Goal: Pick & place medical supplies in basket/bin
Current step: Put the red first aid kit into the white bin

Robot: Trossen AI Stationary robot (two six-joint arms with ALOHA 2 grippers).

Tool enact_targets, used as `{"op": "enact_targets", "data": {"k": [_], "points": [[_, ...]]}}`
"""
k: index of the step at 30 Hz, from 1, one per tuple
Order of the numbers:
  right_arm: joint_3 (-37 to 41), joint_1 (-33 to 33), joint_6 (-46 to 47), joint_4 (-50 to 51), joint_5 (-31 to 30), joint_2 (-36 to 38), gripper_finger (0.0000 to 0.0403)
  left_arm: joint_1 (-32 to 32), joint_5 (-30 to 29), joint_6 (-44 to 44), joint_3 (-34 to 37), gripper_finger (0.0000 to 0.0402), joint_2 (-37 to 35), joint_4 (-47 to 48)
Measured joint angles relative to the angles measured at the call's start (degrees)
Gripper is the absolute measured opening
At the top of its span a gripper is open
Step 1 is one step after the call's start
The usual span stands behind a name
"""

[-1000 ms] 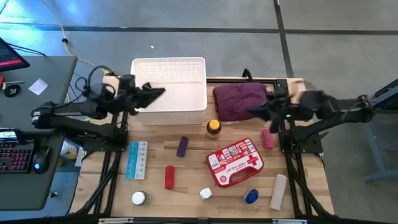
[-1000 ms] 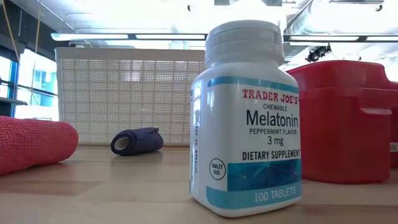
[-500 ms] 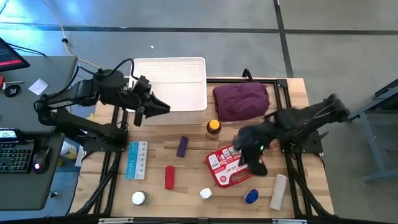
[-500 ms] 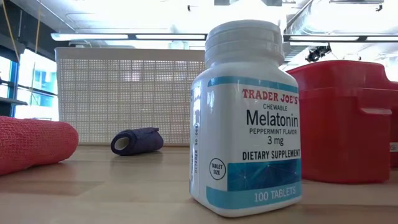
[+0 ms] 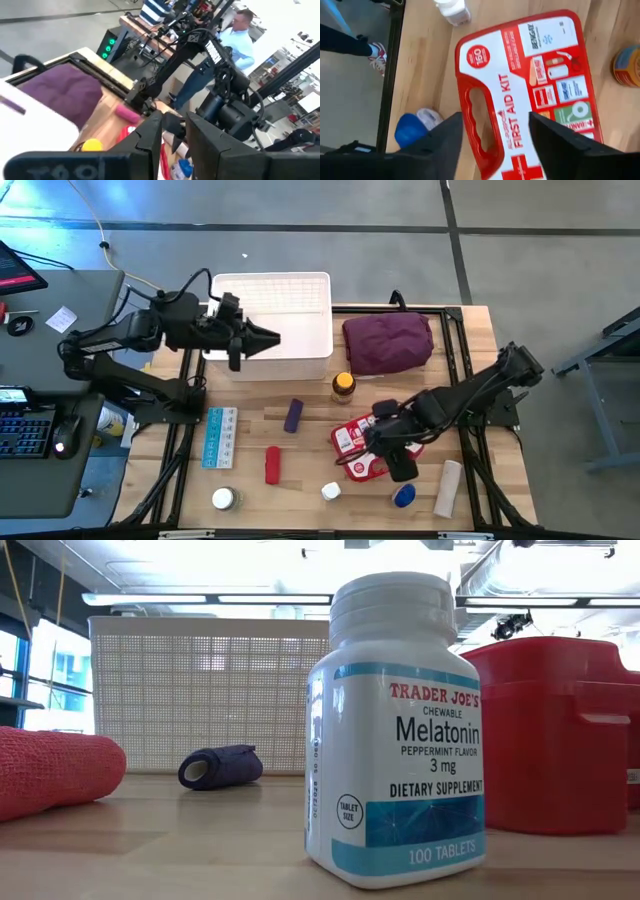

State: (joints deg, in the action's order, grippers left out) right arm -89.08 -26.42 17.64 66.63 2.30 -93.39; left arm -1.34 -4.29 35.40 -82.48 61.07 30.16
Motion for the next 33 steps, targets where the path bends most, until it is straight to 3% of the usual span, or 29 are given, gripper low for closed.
{"op": "enact_targets", "data": {"k": [4,9,16,20,33], "points": [[0.3,-0.3,0.5,-0.6,-0.1,-1.2,0.0263,0.0,1.0,0.9,0.2,0.0124,1.4,-0.4],[7.3,-2.7,4.3,-6.4,3.0,-1.0,0.0274,0.0,2.4,3.1,0.2,0.0124,3.0,-0.1],[13.0,-6.4,7.4,-12.7,0.9,-1.0,0.0248,1.5,2.2,4.1,0.2,0.0124,3.7,-0.1],[16.7,-7.6,8.4,-17.3,2.9,-1.0,0.0227,2.0,2.6,4.1,0.2,0.0124,3.7,0.0],[24.5,-8.0,7.9,-20.1,1.6,-1.0,0.0185,6.1,1.6,4.1,0.2,0.0124,3.7,0.2]]}}
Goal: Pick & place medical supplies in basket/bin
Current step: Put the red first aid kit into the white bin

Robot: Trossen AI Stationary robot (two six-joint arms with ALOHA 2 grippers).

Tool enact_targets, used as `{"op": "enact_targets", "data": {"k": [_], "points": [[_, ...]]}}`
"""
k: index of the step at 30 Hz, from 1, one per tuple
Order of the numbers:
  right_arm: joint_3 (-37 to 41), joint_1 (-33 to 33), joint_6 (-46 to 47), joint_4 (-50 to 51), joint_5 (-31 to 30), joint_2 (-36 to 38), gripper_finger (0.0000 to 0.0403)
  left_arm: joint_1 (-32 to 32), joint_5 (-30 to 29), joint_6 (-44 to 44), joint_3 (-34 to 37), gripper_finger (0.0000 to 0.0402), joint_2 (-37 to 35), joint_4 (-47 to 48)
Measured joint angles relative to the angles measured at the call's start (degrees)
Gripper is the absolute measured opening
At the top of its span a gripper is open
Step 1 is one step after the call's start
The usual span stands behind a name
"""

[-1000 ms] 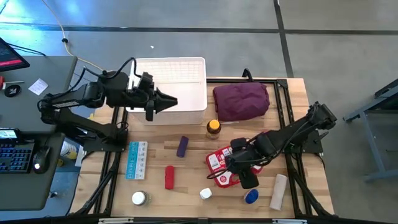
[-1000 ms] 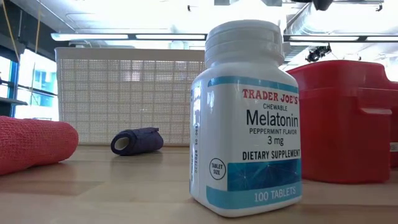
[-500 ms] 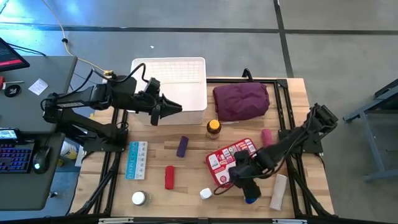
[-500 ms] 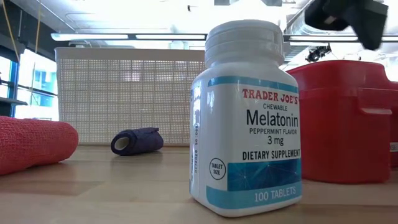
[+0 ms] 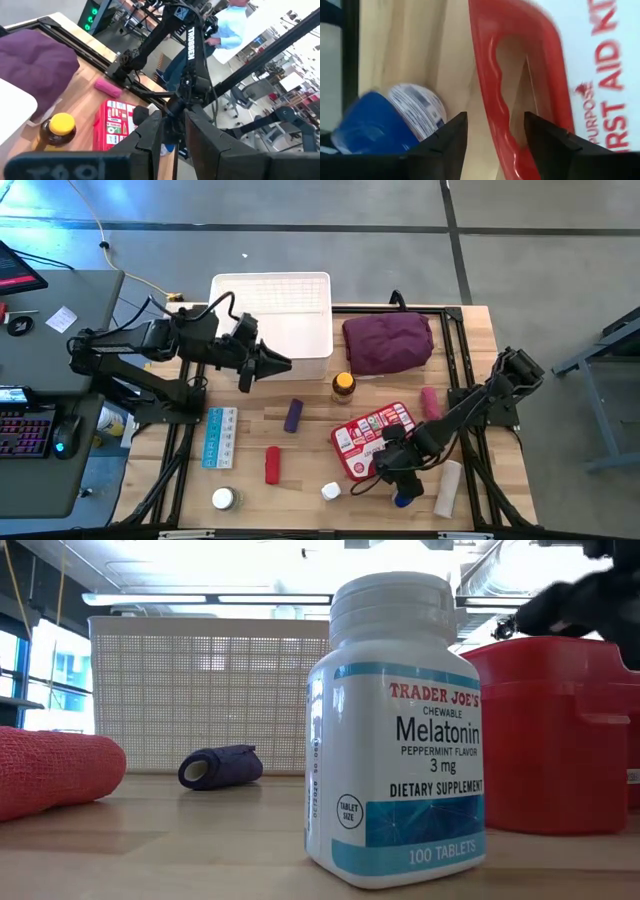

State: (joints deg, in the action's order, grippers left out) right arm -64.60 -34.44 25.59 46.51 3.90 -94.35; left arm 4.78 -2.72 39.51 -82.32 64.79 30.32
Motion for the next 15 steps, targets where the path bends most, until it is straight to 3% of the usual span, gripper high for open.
{"op": "enact_targets", "data": {"k": [8,15], "points": [[2.7,0.2,0.0,0.1,-0.9,0.0,0.0153,2.1,-1.4,0.0,0.0,0.0124,0.0,0.7],[1.4,0.4,-2.6,0.6,-3.2,0.0,0.0054,2.5,-2.1,0.0,0.0,0.0124,0.0,1.5]]}}
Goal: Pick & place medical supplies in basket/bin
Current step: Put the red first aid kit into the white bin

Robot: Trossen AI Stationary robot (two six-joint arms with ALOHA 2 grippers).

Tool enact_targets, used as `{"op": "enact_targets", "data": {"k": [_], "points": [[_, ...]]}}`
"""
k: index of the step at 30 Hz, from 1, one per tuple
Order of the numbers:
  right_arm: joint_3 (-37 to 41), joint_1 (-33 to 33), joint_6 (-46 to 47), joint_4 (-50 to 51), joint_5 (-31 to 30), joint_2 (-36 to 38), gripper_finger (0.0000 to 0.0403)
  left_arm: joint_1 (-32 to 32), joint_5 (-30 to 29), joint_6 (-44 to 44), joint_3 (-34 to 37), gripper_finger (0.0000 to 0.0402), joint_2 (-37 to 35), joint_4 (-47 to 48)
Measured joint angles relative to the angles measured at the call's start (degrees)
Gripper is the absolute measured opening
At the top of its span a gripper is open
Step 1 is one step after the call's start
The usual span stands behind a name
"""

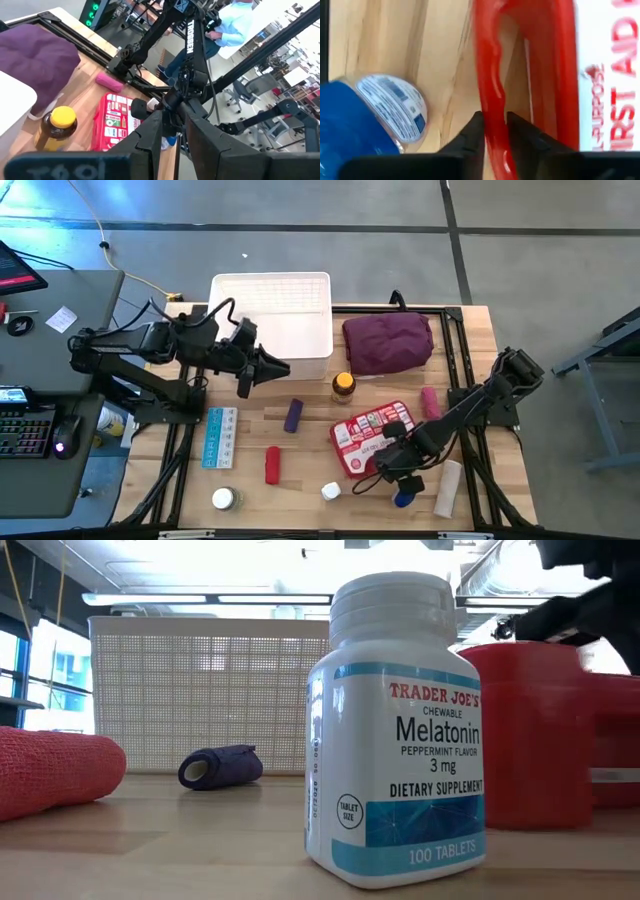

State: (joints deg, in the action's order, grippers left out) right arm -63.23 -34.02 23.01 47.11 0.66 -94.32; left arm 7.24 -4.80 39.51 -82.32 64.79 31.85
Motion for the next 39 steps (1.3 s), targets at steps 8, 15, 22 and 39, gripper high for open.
{"op": "enact_targets", "data": {"k": [8,15,22,39], "points": [[-5.7,0.3,2.1,7.4,-5.0,0.0,0.0027,0.0,-0.2,0.0,0.0,0.0124,0.0,-0.4],[-20.3,0.2,0.8,18.7,-6.8,0.0,0.0026,0.0,2.7,0.0,0.0,0.0124,-0.2,-0.7],[-38.5,1.1,-1.1,27.4,-9.4,0.0,0.0026,0.0,4.2,0.1,0.0,0.0124,-2.5,-3.9],[-57.1,19.1,-19.4,13.8,-19.6,-3.1,0.0024,0.0,4.2,-11.9,-0.6,0.0124,-10.0,-22.9]]}}
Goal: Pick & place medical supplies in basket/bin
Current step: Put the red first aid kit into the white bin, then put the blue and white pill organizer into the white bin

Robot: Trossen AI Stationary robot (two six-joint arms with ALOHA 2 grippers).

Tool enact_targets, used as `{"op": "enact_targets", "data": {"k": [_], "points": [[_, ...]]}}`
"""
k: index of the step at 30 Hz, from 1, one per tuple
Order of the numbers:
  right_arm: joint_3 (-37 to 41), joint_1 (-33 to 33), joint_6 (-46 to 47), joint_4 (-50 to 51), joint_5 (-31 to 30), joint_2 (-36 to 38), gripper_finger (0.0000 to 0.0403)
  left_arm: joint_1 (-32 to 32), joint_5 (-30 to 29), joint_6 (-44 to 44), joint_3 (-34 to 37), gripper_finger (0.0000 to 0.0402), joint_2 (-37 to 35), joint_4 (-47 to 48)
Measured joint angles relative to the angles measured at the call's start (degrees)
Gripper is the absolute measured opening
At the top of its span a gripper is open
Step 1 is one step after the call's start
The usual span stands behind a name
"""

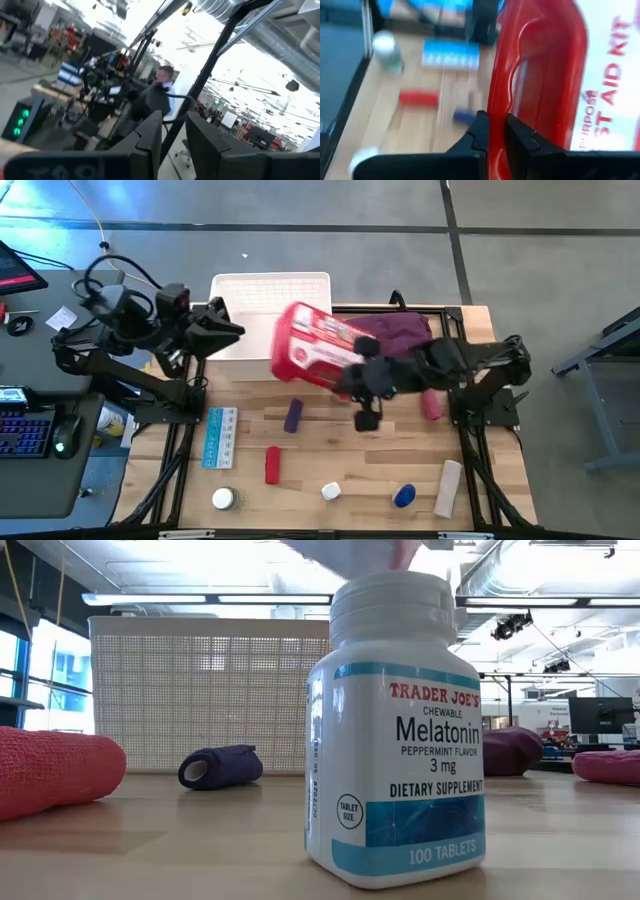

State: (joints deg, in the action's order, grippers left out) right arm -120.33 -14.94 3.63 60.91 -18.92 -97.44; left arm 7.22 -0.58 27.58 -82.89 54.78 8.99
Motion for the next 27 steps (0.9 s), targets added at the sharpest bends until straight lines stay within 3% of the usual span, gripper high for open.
{"op": "enact_targets", "data": {"k": [6,11,22,27], "points": [[-0.2,8.4,-10.6,-18.4,0.0,-3.3,0.0001,-0.1,-0.3,-2.1,0.0,0.0124,-0.7,0.0],[-0.1,15.2,-14.5,-26.8,3.2,-7.2,0.0005,-0.1,-0.4,-2.3,0.0,0.0124,-0.6,0.1],[-0.1,23.1,-14.0,-27.6,5.9,-9.1,0.0002,-0.1,-0.6,-2.3,0.0,0.0124,-2.5,0.8],[-0.1,24.0,-11.8,-27.8,7.4,-9.0,0.0001,-0.1,-6.5,-4.4,0.0,0.0124,-3.2,8.0]]}}
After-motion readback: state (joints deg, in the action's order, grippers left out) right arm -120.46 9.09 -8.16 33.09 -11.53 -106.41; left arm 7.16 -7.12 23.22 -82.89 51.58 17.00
